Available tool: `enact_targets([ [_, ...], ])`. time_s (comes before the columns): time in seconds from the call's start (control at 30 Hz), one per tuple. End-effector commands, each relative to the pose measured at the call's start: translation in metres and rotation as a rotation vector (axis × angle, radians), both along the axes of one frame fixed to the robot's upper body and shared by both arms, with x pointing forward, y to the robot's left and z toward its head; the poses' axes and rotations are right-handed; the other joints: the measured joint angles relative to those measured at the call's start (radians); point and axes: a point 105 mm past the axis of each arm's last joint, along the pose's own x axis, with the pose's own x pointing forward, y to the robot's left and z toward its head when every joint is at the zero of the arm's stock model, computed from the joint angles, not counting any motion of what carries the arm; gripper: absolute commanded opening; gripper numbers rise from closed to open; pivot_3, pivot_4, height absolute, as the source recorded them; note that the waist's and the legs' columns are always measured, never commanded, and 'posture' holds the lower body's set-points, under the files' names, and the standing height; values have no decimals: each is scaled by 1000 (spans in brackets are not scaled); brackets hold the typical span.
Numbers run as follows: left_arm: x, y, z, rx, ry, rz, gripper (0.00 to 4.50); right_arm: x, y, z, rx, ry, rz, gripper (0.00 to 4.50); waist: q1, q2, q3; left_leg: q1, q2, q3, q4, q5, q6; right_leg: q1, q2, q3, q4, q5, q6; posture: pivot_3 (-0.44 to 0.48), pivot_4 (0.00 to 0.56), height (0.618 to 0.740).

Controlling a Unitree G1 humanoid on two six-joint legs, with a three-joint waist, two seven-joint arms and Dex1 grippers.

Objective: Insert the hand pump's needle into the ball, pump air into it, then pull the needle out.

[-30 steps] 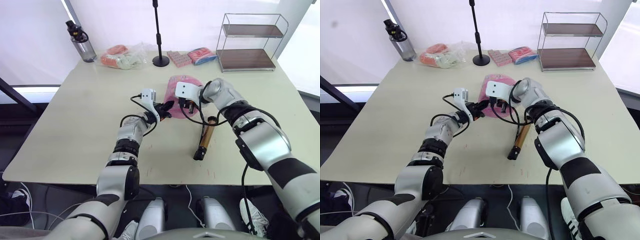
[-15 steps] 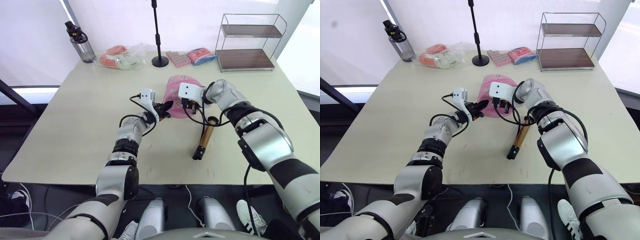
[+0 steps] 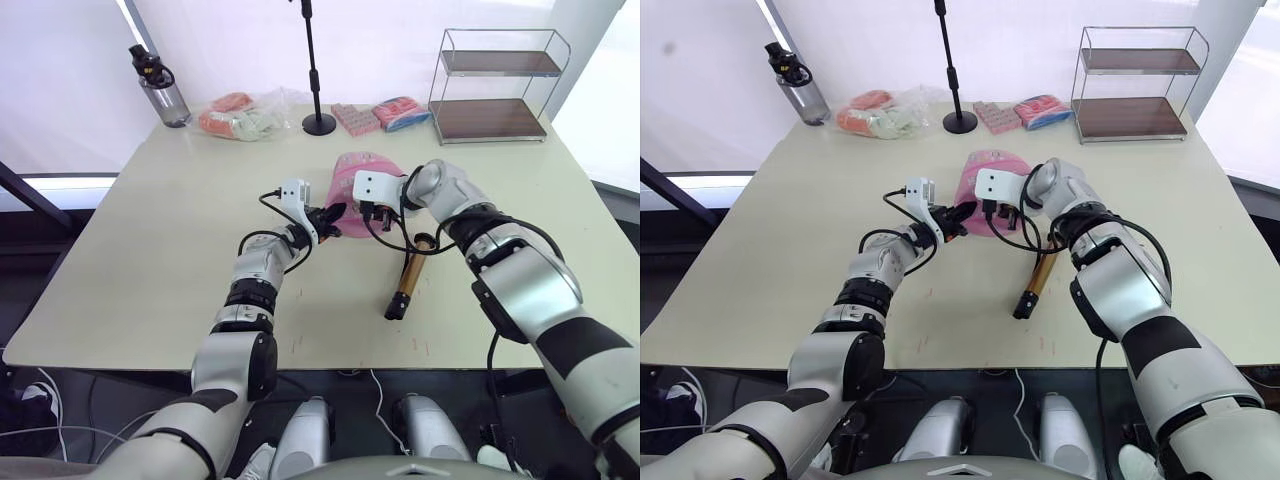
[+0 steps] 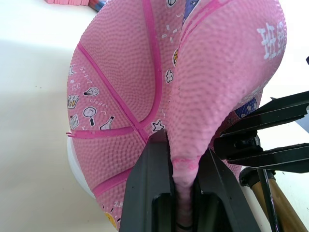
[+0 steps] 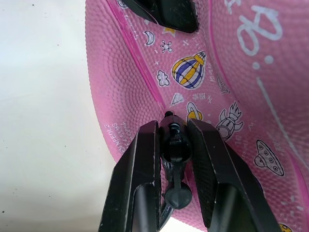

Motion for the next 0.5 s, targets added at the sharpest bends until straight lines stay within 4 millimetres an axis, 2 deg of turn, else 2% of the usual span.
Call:
enact_targets([
  [0.03, -18, -11, -42, 44, 145, -66, 0, -5, -25, -37, -122, 70, -88, 398, -1, 0, -1, 0, 0, 0, 0, 0, 0, 0, 0, 0, 0, 0, 0, 0, 150, 731],
  [0.5, -18, -7, -42, 39, 149, -45, 0, -8, -14, -46, -146, 60, -86, 398, -5, 0, -7, 1, 0, -1, 0, 0, 0, 0, 1, 2, 0, 0, 0, 0, 150, 731],
])
